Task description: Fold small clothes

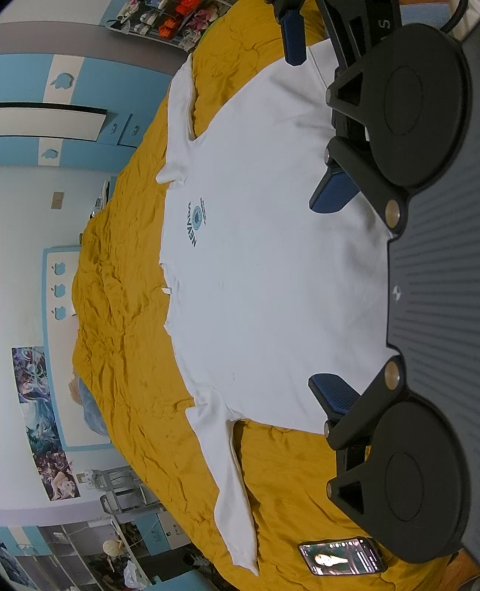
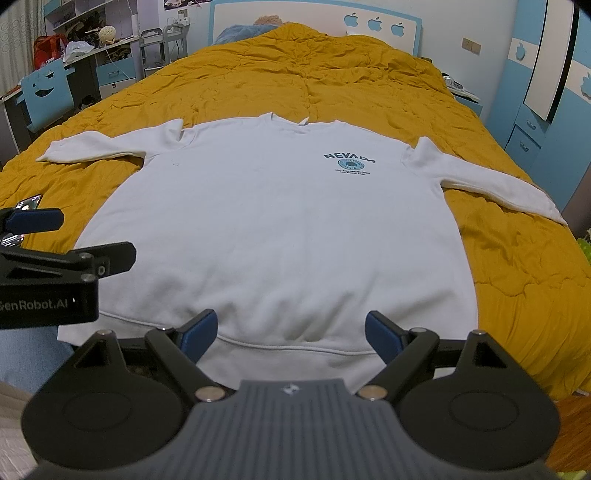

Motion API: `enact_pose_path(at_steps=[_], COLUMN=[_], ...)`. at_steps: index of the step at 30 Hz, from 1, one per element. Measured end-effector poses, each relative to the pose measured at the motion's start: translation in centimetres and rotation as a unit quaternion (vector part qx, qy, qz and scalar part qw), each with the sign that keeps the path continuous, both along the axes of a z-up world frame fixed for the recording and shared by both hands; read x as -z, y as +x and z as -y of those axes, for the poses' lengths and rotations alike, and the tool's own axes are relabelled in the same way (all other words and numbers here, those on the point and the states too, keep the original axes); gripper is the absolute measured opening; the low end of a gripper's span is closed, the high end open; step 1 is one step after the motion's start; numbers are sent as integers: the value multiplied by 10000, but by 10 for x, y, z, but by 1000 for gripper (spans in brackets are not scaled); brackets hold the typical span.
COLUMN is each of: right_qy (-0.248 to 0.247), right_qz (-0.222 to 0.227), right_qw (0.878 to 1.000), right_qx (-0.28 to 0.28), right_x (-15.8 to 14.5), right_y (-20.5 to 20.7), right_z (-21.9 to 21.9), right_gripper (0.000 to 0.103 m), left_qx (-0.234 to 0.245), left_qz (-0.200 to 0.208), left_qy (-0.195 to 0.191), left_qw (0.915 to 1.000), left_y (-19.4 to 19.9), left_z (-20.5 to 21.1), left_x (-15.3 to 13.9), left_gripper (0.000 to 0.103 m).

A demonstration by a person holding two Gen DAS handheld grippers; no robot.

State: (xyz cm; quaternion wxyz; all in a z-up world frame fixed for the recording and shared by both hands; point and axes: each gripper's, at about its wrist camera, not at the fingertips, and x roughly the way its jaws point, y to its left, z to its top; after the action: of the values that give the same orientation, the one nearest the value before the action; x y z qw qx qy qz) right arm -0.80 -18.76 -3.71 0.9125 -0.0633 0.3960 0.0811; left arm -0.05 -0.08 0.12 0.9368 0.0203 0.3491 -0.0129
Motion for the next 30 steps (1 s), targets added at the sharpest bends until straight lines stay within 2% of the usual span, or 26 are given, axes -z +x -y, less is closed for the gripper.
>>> enact_pose_path(at_steps=[30], right_qy=[-1], right_qz=[-7], right_qw=[10000], right_qx=[10], right_x=[1], right_y=[3], right_z=[-1], right_gripper=[83], left_qx=[0], left_qz=[-4], left_qy=[5], left_qw=[10000], left_y=[0], left_z=[0], left_x=[1], left_gripper=[103])
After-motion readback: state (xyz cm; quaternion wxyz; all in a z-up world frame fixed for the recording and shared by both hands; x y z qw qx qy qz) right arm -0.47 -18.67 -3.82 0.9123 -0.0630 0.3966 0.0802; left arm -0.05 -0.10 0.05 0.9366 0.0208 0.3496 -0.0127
